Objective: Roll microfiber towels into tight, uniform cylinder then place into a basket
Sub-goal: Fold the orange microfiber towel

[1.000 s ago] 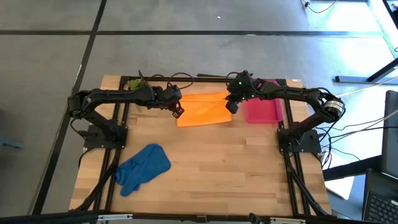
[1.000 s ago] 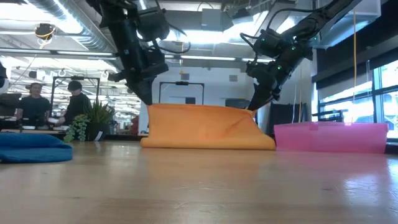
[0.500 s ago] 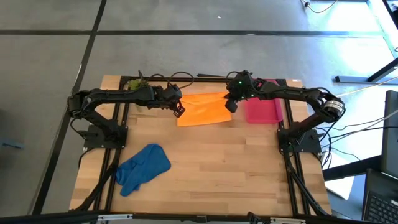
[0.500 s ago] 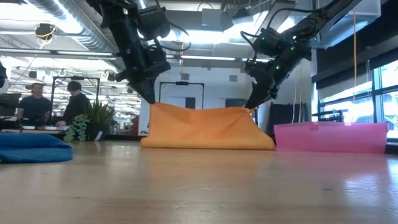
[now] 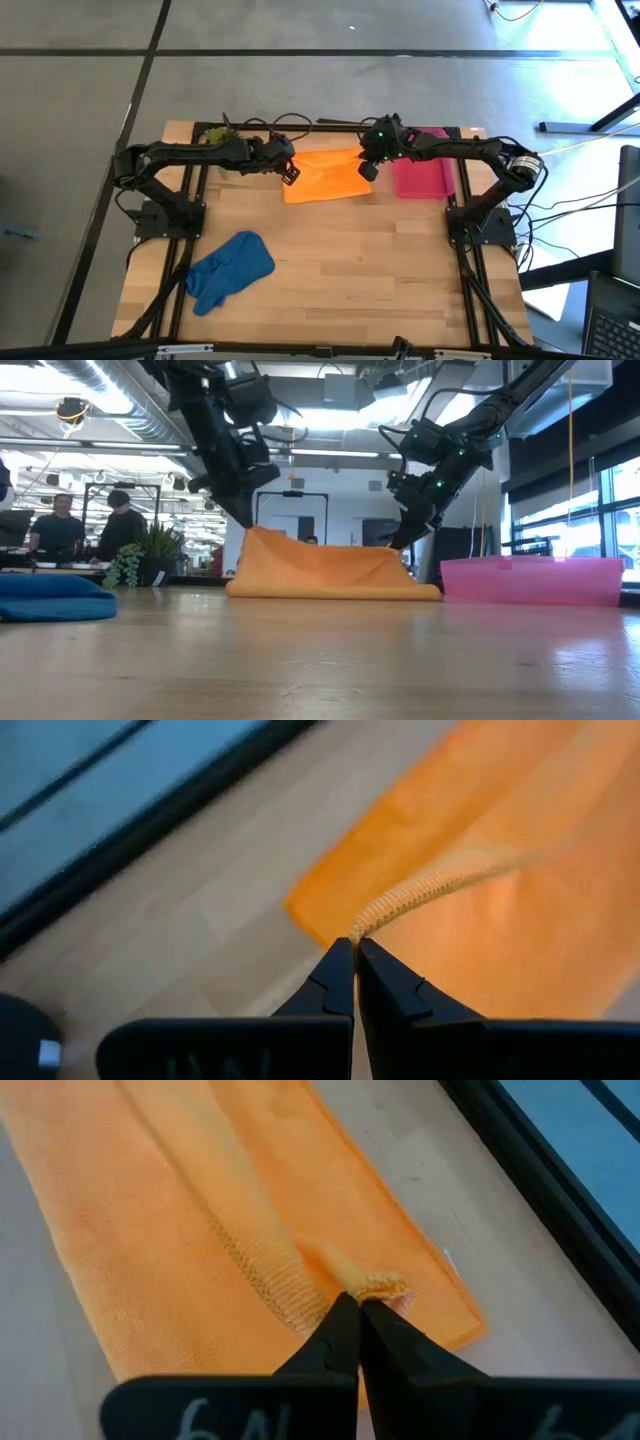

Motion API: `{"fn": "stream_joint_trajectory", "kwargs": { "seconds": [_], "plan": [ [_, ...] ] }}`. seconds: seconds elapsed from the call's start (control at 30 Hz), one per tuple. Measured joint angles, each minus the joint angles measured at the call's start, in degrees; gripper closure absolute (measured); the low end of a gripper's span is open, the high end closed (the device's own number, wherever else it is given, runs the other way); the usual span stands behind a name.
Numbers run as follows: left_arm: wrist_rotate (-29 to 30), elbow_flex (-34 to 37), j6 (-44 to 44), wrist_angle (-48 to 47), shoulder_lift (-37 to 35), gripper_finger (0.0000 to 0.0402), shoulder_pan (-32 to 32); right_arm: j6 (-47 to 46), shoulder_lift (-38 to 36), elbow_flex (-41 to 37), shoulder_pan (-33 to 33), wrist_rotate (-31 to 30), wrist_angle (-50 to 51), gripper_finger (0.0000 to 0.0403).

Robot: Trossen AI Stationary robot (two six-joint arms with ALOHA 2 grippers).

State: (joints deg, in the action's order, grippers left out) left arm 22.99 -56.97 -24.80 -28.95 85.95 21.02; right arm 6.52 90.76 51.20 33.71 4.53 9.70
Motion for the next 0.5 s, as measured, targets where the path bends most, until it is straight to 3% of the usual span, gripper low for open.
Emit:
{"fn": "stream_joint_trajectory", "kwargs": {
  "seconds": [0.5],
  "plan": [
    [-0.1,0.0,-0.1,4.2,4.7,0.0401,3.9,-0.3,0.0,0.0,0.6,-3.4,1.3,0.0398]
  ]
}}
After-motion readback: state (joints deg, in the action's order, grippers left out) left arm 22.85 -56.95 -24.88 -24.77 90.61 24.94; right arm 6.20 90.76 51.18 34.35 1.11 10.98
